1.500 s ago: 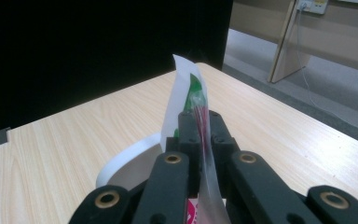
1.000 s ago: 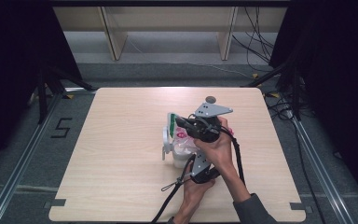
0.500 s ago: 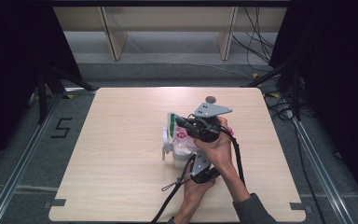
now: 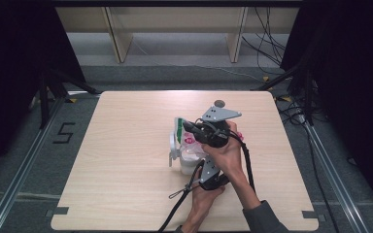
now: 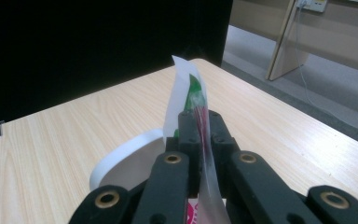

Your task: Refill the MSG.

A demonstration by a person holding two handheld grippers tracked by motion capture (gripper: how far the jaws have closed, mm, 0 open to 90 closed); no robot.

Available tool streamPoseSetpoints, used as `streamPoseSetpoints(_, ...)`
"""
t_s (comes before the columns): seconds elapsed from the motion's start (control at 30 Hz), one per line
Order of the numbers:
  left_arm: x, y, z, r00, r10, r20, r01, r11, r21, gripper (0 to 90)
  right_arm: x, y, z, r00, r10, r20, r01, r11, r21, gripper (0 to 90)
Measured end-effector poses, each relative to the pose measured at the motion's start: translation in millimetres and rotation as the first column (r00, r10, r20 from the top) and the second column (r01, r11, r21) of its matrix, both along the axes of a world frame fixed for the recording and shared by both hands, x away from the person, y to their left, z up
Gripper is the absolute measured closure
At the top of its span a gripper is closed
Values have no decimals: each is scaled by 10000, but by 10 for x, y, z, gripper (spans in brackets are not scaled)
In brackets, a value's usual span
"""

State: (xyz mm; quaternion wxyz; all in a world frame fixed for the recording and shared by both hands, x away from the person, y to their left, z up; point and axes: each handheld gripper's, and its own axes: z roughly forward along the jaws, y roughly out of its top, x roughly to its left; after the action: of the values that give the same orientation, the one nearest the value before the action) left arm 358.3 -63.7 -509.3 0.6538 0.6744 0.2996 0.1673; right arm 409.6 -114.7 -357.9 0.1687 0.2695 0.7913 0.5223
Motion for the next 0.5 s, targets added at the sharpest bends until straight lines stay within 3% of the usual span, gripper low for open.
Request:
streamPoseSetpoints(0.07,-4,1,1,10000,-6,10,6,10000,43,728,8,-20,16,9996,-18,291,21,9999,-121,881)
streamPoseSetpoints(0.13,-3,2,-4,10000,-1,3,1,10000,83,727,-2,-8,5,9999,-70,-97,70,10000,55,881)
streamPoseSetpoints(0.3,-7,2,-2,10000,7,-5,-7,10000,87,728,8,-22,15,9999,9,163,-7,9999,-114,881)
streamPoseSetpoints(0.33,3,-6,-13,10000,-60,75,60,10000,-73,727,8,-7,2,10000,53,-18,-53,10000,-12,881)
streamPoseSetpoints(0.4,-5,3,-6,10000,5,1,-5,10000,60,728,18,-7,-8,9997,-73,226,74,10000,-61,881)
streamPoseSetpoints(0.5,-8,3,-2,10000,-25,38,25,10000,-16,728,-5,-12,13,10000,25,8,-25,10000,-31,881)
